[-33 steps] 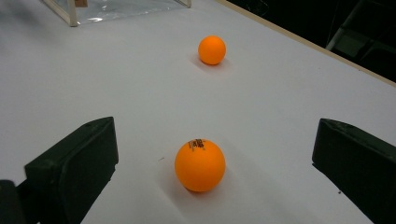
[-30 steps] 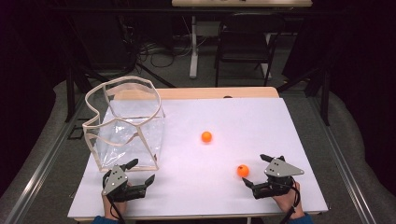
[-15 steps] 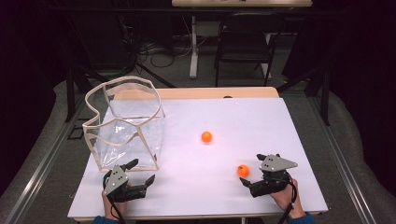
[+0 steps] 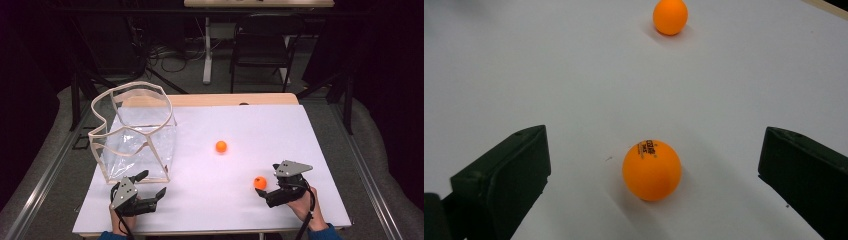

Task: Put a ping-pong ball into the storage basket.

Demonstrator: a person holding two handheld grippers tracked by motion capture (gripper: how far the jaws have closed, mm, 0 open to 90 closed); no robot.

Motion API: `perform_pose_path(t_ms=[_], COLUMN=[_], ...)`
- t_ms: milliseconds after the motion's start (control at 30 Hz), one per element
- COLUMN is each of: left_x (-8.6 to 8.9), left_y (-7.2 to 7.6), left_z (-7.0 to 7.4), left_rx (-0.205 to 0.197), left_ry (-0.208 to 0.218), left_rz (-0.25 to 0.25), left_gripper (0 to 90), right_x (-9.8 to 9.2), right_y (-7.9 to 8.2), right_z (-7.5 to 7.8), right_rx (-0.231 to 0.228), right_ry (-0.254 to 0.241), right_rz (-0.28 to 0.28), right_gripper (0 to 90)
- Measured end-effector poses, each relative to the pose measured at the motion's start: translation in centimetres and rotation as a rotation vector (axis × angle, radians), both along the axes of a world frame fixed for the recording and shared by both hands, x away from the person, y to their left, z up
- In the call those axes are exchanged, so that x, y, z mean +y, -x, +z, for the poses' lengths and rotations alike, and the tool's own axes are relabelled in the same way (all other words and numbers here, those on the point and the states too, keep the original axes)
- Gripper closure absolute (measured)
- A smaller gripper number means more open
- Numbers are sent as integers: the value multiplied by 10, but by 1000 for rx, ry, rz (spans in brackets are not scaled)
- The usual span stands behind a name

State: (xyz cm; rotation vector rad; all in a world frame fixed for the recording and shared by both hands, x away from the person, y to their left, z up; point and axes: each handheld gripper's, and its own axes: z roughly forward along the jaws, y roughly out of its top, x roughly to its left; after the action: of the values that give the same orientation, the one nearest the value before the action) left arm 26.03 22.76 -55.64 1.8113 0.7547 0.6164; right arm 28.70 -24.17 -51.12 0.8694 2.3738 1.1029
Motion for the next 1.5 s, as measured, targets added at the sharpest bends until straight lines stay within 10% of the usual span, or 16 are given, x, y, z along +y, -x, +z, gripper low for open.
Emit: perform_pose_path(t_ms=[1500], left_x=[-3], left_y=[-1], left_z=[0], left_rx=[12], left_ry=[-13], left_rz=[-23], left_gripper=[159], right_x=[16], right_y=[-25], right_z=[-23], right_rx=[124], right_ry=[61], right_rz=[33], right_gripper=[0])
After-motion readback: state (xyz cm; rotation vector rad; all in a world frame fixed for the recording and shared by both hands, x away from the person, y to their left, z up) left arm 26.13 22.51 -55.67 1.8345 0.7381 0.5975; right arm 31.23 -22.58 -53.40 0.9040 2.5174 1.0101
